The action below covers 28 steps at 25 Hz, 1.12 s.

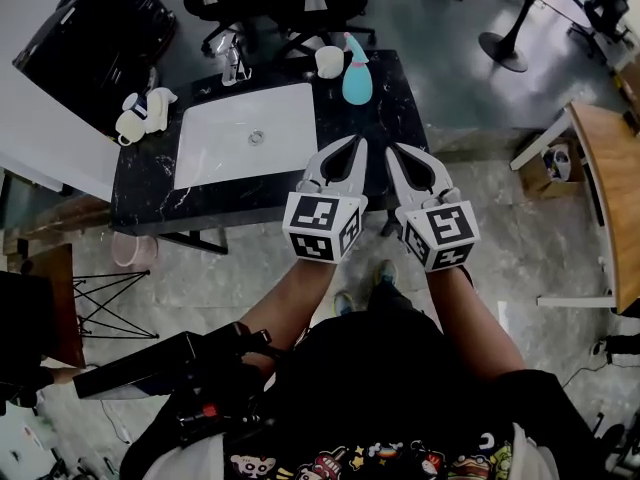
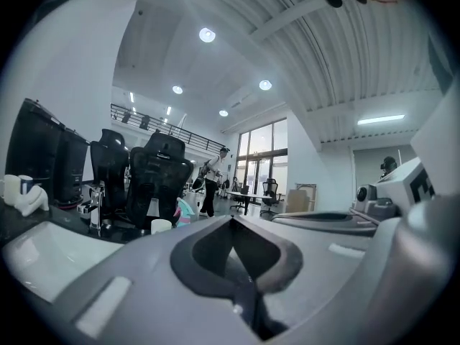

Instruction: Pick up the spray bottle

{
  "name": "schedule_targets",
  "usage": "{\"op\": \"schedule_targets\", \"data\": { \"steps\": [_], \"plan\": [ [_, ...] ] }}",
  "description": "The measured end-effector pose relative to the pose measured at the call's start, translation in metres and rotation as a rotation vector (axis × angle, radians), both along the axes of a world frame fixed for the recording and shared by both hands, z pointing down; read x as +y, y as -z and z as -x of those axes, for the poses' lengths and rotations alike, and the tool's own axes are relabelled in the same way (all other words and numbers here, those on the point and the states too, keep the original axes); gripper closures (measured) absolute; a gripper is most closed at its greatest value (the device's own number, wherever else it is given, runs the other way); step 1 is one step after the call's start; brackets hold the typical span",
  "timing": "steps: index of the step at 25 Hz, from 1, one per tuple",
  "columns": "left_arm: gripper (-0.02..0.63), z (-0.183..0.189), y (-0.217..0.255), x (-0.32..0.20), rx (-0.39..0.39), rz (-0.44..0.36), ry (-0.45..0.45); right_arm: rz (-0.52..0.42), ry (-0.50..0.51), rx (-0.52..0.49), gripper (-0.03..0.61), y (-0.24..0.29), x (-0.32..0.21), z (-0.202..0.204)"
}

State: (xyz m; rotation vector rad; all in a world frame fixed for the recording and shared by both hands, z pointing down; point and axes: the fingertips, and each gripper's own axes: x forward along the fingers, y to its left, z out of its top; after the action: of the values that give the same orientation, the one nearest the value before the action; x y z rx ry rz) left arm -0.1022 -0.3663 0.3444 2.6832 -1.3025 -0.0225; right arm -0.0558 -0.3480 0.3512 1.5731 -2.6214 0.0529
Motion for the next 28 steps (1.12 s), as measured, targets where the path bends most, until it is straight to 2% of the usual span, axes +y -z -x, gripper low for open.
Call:
{"op": "schedule_targets", "data": {
  "steps": [5,13,16,21,28],
  "plan": [
    [0.614,-0.015,-0.006,-0.049,-0.024,0.011,0.028,0.008,0.024,-0.012,0.554,-0.008,-0.054,-0.017],
    [0.614,-0.027,-0.018,-0.129,-0.055,0.003,0.158,-0.002,0.137,-0.003,0.553,-0.028,-0.141,-0.037],
    [0.614,-0.027,-0.029,-0.149,-0.06,0.018,0.17,-0.003,0.151,0.004,0.552,-0.04,-0.173,-0.036],
    [0.614,-0.021,-0.041,-0.174,-0.08,0.04,0.173,0.011,0.142,0.002,0.462,-0.057,-0.217,-0.024],
    [0.614,-0.006,-0.056,-0.202,-0.093,0.057,0.185,0.034,0.124,0.026,0.412,-0.082,-0.261,-0.009]
  ]
}}
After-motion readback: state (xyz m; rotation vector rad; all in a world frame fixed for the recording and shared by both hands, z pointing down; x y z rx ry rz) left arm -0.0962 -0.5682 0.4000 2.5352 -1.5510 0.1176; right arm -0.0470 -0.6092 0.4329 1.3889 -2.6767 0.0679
